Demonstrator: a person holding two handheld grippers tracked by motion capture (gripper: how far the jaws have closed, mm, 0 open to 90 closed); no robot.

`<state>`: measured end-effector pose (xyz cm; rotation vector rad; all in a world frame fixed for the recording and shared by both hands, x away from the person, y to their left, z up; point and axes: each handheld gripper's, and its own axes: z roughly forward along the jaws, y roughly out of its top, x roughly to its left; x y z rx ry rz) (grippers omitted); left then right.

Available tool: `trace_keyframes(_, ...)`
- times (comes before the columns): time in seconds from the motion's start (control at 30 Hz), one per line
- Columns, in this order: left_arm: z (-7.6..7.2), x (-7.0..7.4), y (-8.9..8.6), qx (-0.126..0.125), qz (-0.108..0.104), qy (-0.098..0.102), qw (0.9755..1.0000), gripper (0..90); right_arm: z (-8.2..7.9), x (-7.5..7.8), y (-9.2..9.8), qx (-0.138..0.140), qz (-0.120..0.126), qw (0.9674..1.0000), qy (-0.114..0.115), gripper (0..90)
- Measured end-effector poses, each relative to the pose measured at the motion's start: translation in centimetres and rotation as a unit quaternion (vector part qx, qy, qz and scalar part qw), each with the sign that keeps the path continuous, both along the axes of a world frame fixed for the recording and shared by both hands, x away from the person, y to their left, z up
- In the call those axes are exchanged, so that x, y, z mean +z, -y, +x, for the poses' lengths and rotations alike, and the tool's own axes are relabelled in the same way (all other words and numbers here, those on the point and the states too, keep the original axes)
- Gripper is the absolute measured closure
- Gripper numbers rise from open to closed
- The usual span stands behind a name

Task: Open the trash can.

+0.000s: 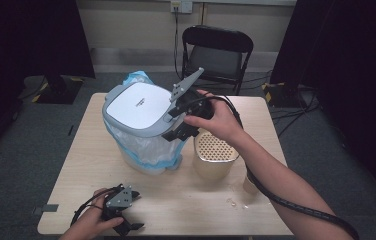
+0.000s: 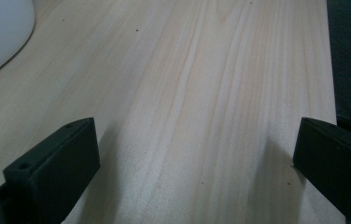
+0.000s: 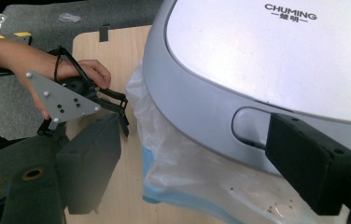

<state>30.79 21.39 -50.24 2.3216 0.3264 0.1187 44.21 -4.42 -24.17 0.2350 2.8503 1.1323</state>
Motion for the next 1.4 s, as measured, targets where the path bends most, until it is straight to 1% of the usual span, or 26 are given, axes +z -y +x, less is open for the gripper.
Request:
trace_keyframes(0.1,0.0,0.0,0.0,0.000,0.000,0.000,1.0000,0.0,0.2,-0.2,-0.5,0.005,-0.003,1.0000,0.004,18.1)
trace_keyframes(0.2,0.0,0.0,0.0,0.000,0.000,0.000,1.0000,0.0,0.3,-0.4,-0.9,0.007,-0.008,0.9999,0.003,17.2)
trace_keyframes(0.23,0.0,0.0,0.0,0.001,0.000,0.000,1.0000,0.0,0.3,-0.4,-0.9,0.005,-0.007,0.9999,0.007,16.3)
trace_keyframes(0.33,0.0,0.0,0.0,0.000,0.000,0.000,1.0000,0.0,0.4,-0.6,-0.9,0.000,0.001,1.0000,0.001,16.0)
trace_keyframes(0.4,0.0,0.0,0.0,0.000,0.000,0.000,1.0000,0.0,0.4,-0.6,-0.8,0.000,-0.005,1.0000,-0.002,16.0)
trace_keyframes(0.47,0.0,0.0,0.0,0.000,0.000,0.000,1.0000,0.0,0.3,-0.6,-0.8,0.003,-0.013,0.9999,0.006,16.0)
trace_keyframes(0.5,0.0,0.0,0.0,0.000,0.000,0.000,1.0000,0.0,0.3,-0.5,-0.7,0.005,-0.014,0.9999,0.006,16.0)
trace_keyframes(0.57,0.0,0.0,0.0,0.000,0.000,0.000,1.0000,0.0,0.3,-0.5,-0.5,0.003,-0.013,0.9999,0.006,19.4)
trace_keyframes(0.63,0.0,0.0,0.0,0.000,0.000,0.000,1.0000,0.0,0.3,-0.5,-0.1,0.002,-0.004,1.0000,0.004,17.2)
trace_keyframes(0.7,0.0,0.0,0.0,0.000,0.000,0.000,1.0000,0.0,0.4,-0.5,0.2,-0.001,0.002,1.0000,0.006,17.3)
trace_keyframes(0.8,0.0,0.0,0.0,0.001,0.000,0.000,1.0000,0.0,0.6,-0.3,0.4,-0.003,0.018,0.9998,0.007,17.2)
trace_keyframes(0.87,0.0,0.0,0.0,0.000,0.000,0.000,1.0000,0.0,0.8,-0.1,0.3,-0.004,0.024,0.9996,0.010,17.2)
trace_keyframes(1.0,0.0,0.0,0.0,0.001,0.000,0.000,1.0000,0.0,0.9,-0.7,-0.2,0.000,0.017,0.9998,0.011,17.0)
trace_keyframes(1.03,0.0,0.0,0.0,0.001,0.000,0.000,1.0000,0.0,0.9,-0.9,-0.3,-0.001,0.015,0.9998,0.012,14.7)
trace_keyframes(1.07,0.0,0.0,0.0,0.000,0.000,0.000,1.0000,0.0,0.9,-1.0,-0.3,-0.001,0.019,0.9997,0.015,14.5)
trace_keyframes(1.13,0.0,0.0,0.0,0.000,0.000,0.000,1.0000,0.0,1.0,-1.1,-0.3,-0.008,0.022,0.9997,0.004,14.6)
trace_keyframes(1.2,0.0,0.0,0.0,0.000,0.003,0.000,1.0000,0.0,0.9,-1.1,-0.3,-0.005,0.006,0.9999,0.011,14.5)
trace_keyframes(1.23,0.0,0.0,0.0,0.000,0.003,0.000,1.0000,0.0,0.9,-1.1,-0.2,-0.001,0.002,0.9999,0.013,14.5)
trace_keyframes(1.27,0.0,0.0,0.0,0.000,0.000,0.000,1.0000,0.0,0.8,-1.1,-0.1,-0.004,0.003,0.9999,0.009,14.5)
trace_keyframes(1.3,0.0,0.0,0.0,0.000,0.000,0.000,1.0000,0.0,0.8,-1.1,0.0,-0.003,0.009,0.9999,0.014,15.3)
trace_keyframes(1.33,0.0,0.1,0.0,0.000,0.003,0.000,1.0000,0.0,0.8,-0.9,0.2,-0.003,0.009,0.9999,0.008,17.3)
trace_keyframes(1.4,0.0,0.0,0.0,0.000,0.001,0.000,1.0000,0.0,0.6,-1.0,0.6,-0.002,0.012,0.9998,0.015,16.2)
